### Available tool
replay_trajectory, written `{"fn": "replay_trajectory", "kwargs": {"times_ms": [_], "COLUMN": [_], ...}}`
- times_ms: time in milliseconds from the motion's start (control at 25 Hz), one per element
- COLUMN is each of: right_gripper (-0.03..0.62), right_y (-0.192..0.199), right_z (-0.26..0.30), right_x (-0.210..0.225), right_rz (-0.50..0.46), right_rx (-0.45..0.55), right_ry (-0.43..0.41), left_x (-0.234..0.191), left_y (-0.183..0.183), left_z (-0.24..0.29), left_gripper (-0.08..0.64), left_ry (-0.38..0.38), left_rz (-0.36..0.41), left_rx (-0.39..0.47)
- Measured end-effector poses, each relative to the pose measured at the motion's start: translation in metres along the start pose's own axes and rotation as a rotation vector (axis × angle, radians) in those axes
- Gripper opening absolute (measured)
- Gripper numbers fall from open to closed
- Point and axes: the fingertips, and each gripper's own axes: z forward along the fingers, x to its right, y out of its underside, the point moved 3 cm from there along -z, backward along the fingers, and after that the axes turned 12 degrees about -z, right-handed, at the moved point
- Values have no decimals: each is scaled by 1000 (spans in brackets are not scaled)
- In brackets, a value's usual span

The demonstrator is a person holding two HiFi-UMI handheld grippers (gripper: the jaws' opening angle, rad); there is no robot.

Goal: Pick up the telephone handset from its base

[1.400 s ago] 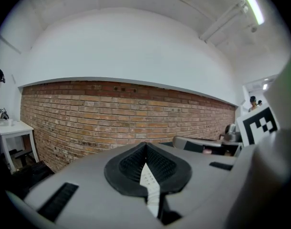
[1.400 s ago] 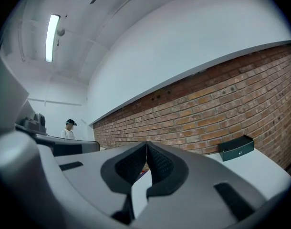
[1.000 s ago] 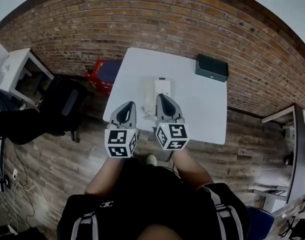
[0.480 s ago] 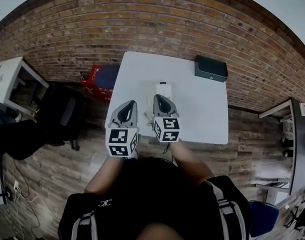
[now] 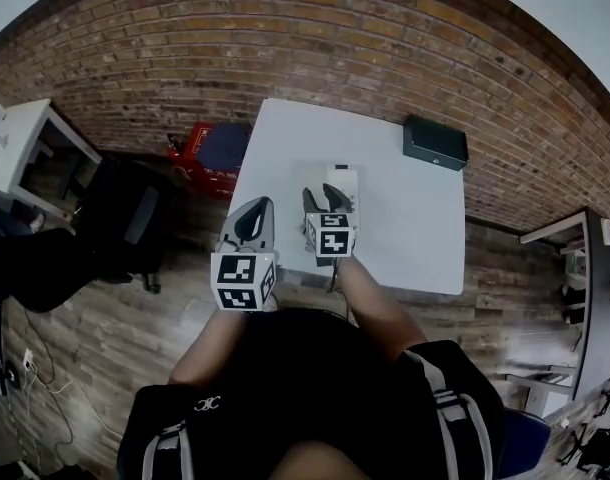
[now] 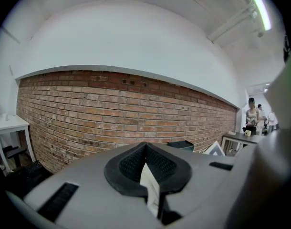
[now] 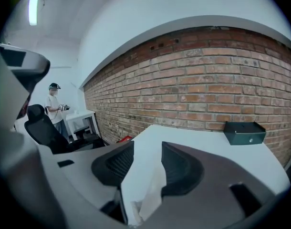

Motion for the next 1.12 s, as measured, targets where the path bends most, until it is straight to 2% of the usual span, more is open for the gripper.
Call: {"fn": "replay_trajectory", "kwargs": {"times_ms": [160, 360, 640, 840, 1120], "right_gripper": [164, 176, 190, 192, 196], "right_y": [19, 47, 78, 85, 86], "right_z": [27, 50, 68, 76, 84], "right_x": [1, 9, 10, 12, 14], "right_rz": [-2, 44, 38, 76, 140], "right_rx": [-76, -191, -322, -360, -405], "right_ry": [40, 125, 134, 141, 104], "left_x": [-18, -35, -49, -57, -61], "left_y": [-1, 2, -3, -7, -5], "left_z": [-4, -7, -11, -14, -13], "left_gripper": [2, 2, 2, 2, 2], "left_ry": [-35, -60, -84, -92, -92], "left_rz": [-7, -35, -30, -38, -50], "left_rx": [-2, -17, -11, -5, -8]}}
